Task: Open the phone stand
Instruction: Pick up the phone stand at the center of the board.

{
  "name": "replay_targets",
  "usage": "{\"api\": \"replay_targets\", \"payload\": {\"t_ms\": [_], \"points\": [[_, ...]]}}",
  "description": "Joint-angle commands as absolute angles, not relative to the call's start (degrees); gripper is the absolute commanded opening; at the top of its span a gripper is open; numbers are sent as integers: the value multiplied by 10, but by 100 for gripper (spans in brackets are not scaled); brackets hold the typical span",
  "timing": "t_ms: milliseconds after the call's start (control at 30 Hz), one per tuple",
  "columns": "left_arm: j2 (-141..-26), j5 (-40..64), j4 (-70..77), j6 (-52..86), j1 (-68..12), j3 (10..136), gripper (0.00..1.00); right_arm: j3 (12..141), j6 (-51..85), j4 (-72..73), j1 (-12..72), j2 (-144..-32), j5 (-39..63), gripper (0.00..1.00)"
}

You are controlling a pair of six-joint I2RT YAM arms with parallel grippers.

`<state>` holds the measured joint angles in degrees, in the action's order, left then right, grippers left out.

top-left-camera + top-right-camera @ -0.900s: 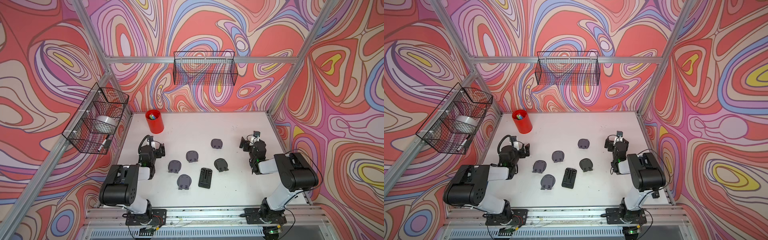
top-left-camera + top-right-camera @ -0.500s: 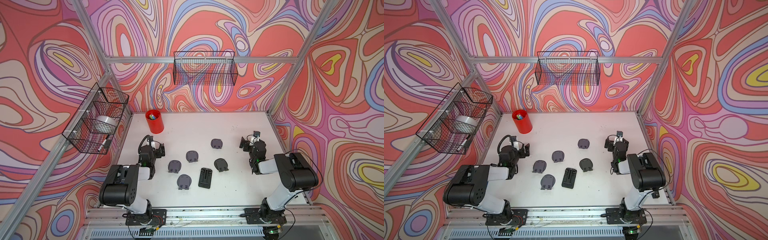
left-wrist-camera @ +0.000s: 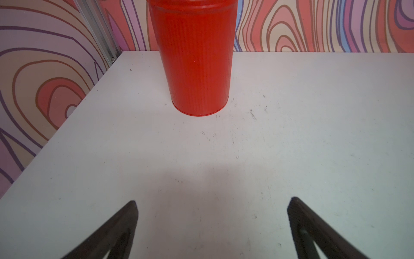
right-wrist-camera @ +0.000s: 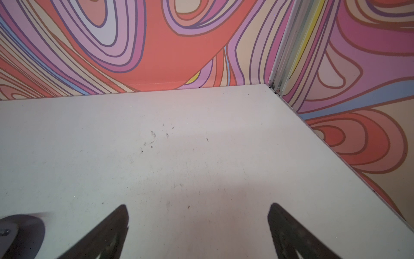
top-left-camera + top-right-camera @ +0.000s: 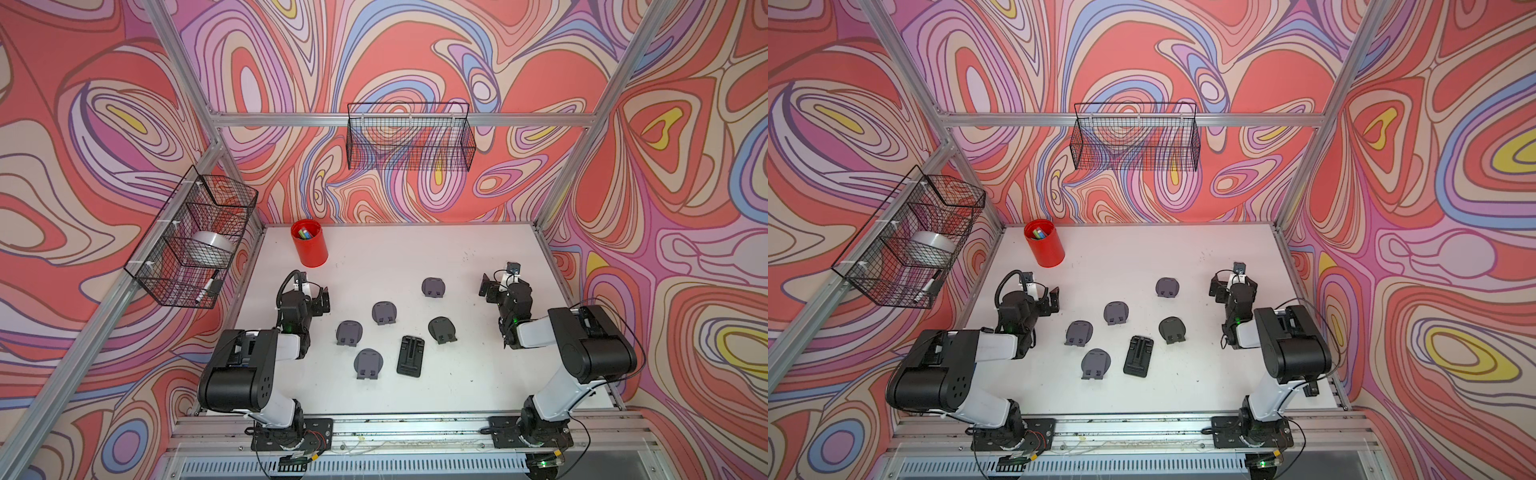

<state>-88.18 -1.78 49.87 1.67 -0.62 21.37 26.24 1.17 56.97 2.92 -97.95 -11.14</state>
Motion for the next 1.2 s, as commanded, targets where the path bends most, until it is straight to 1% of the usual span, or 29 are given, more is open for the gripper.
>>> {"api": "replay_targets", "payload": {"t_ms": [0, 700, 767, 833, 900, 1000, 1033, 1067, 1167], "points": [[-882, -25, 504, 9, -7, 217, 100, 260, 12, 572, 26, -984, -116, 98], [-880, -29, 503, 11, -7, 218, 100, 259, 14, 572, 26, -983, -116, 98], [-857, -53, 469, 20, -7, 227, 100, 257, 10, 576, 26, -982, -117, 99], [-812, -81, 392, 28, -7, 248, 100, 264, 7, 542, 26, -959, -102, 98], [-762, -112, 294, 46, -6, 281, 100, 282, 13, 460, 26, -916, -113, 98], [-713, -195, 150, 155, -6, 348, 100, 364, 87, 228, 26, -850, -189, 98], [-708, -224, 110, 201, -2, 364, 100, 399, 134, 139, 26, -834, -224, 98], [-706, -226, 73, 229, 4, 378, 100, 435, 163, 52, 26, -823, -236, 98], [-710, -154, 7, 230, 14, 420, 100, 524, 164, -120, 27, -810, -153, 99]]}}
